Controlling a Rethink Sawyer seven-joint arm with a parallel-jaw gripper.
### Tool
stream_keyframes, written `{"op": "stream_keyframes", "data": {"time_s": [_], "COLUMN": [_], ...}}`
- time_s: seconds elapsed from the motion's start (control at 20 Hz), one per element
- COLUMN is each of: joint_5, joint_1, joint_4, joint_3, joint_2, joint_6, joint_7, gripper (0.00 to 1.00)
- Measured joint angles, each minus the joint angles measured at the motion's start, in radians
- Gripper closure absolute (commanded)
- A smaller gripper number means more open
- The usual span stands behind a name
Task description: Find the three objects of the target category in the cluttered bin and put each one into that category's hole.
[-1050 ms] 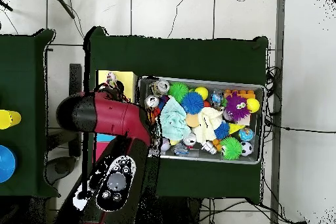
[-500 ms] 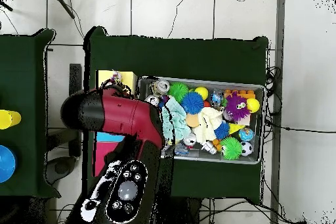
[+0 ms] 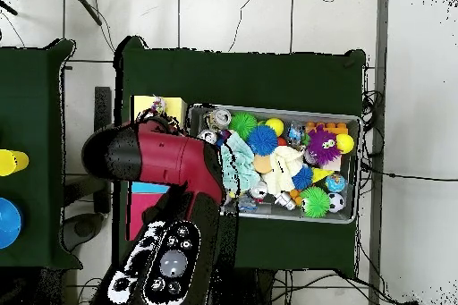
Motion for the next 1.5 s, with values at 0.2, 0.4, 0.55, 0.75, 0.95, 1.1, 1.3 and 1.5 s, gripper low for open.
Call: {"op": "stream_keyframes", "data": {"time_s": [0.2, 0.4, 0.55, 0.75, 0.95, 1.1, 1.3, 1.5], "joint_5": [-0.002, -0.001, -0.001, 0.000, 0.019, 0.055, 0.133, 0.228], "joint_1": [-0.001, -0.001, -0.001, -0.001, -0.001, -0.001, -0.001, -0.001], "joint_4": [0.000, 0.000, 0.000, 0.000, 0.000, 0.001, 0.009, 0.032], "joint_3": [0.000, 0.000, 0.000, 0.000, 0.000, 0.004, 0.012, 0.024], "joint_2": [0.000, 0.000, 0.000, 0.000, -0.004, -0.013, -0.035, -0.065], "joint_6": [0.000, 0.001, 0.008, 0.016, 0.019, 0.019, 0.019, 0.019], "joint_7": [0.000, 0.000, 0.000, 0.000, 0.000, 0.000, 0.003, 0.015], "gripper": [0.00, 0.00, 0.00, 0.00, 0.00, 0.00, 0.00, 0.00]}}
